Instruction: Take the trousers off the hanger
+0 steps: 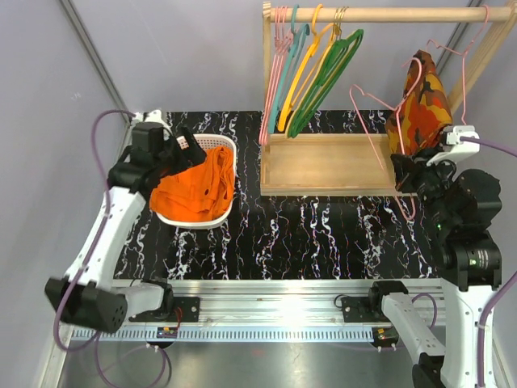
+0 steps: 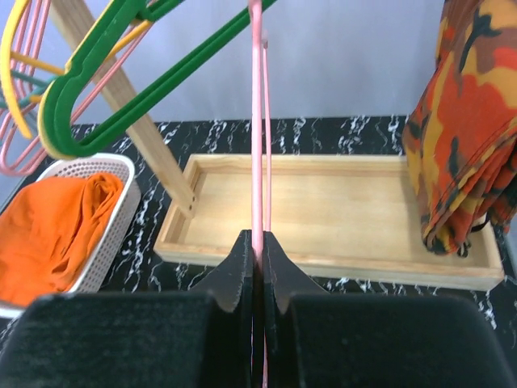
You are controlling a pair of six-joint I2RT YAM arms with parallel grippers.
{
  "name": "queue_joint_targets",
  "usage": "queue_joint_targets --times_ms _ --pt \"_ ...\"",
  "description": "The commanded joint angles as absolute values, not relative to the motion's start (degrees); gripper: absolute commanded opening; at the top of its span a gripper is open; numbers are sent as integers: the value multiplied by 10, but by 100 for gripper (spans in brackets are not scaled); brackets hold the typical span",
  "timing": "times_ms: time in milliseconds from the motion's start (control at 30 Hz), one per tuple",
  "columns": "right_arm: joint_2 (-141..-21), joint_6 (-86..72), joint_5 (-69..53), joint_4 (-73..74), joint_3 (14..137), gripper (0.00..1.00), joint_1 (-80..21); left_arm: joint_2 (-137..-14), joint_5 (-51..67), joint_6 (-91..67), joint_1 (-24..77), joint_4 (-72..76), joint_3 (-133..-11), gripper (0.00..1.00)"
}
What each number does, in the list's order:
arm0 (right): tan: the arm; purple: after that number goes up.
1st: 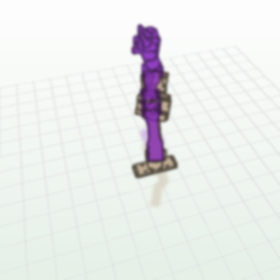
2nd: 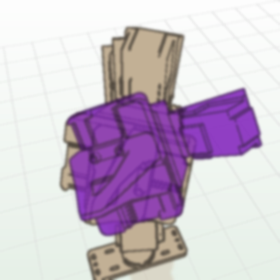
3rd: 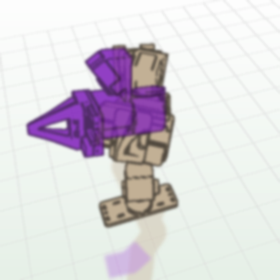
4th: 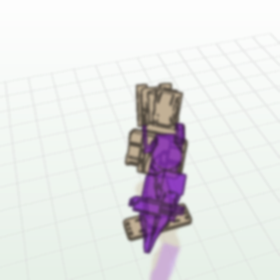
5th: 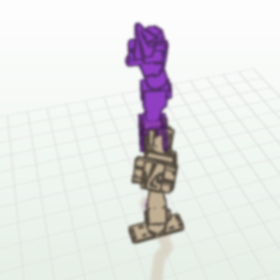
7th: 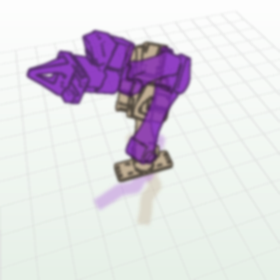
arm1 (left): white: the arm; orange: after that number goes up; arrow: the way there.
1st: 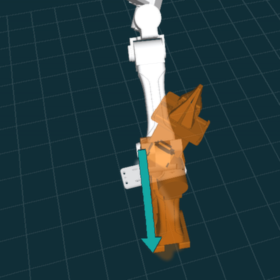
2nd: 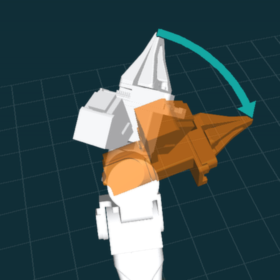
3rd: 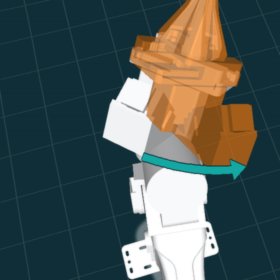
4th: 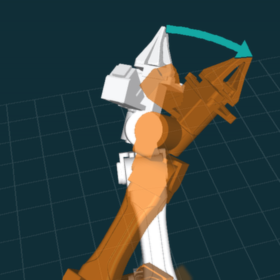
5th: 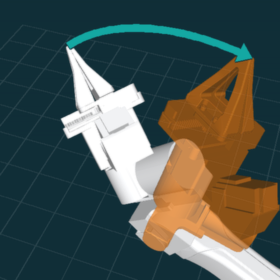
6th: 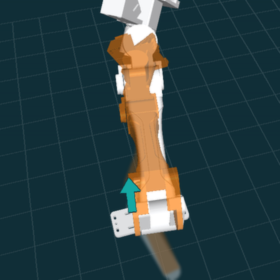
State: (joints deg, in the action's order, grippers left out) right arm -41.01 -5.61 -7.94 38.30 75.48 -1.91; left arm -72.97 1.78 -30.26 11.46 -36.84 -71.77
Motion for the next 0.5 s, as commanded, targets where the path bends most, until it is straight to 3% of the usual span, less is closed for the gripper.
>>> queue_joint_targets --times_ms 0,267,467 --pt "-423 -33 -55 282 765 0 -21 -654 -13 -266 117 -430 -747 99" --pt "-497 -15 -32 172 779 0 -21 -442 -8 -198 117 -410 -665 99" --pt "-580 -4 16 133 822 0 -21 -306 -94 -160 117 -381 -558 99"
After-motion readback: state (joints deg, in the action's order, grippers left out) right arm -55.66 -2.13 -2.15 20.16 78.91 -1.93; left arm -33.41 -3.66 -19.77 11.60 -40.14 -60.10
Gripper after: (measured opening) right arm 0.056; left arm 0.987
